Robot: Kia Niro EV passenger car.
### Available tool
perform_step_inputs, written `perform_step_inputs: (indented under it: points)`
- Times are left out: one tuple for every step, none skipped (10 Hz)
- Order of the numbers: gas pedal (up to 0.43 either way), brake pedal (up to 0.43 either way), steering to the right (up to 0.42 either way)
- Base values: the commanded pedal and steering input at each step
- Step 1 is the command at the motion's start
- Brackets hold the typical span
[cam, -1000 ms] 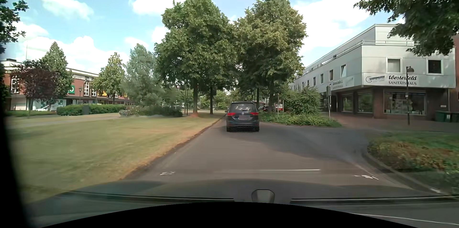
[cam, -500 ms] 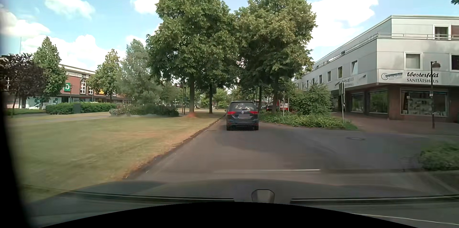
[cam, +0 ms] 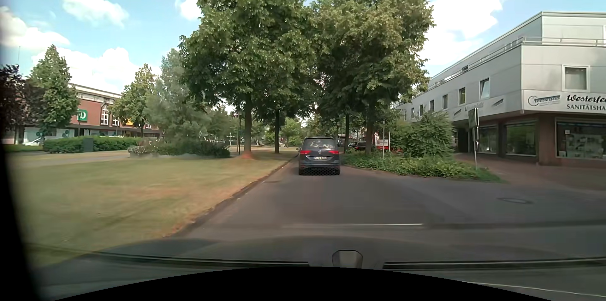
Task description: Follow the waypoints while adhering to traffic rules and regulations
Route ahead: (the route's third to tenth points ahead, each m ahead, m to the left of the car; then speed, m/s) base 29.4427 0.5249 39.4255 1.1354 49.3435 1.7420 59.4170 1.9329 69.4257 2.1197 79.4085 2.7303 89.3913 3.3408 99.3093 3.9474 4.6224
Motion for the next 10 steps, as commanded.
perform_step_inputs:
  points:
    - [0.268, 0.006, -0.007]
    - [0.268, 0.006, -0.007]
    - [0.268, 0.006, -0.007]
    - [0.268, 0.006, -0.006]
    - [0.268, 0.006, -0.006]
    - [0.268, 0.006, -0.006]
    - [0.268, 0.006, -0.006]
    - [0.197, 0.006, -0.006]
    - [0.169, 0.006, -0.006]
    - [0.169, 0.006, -0.006]
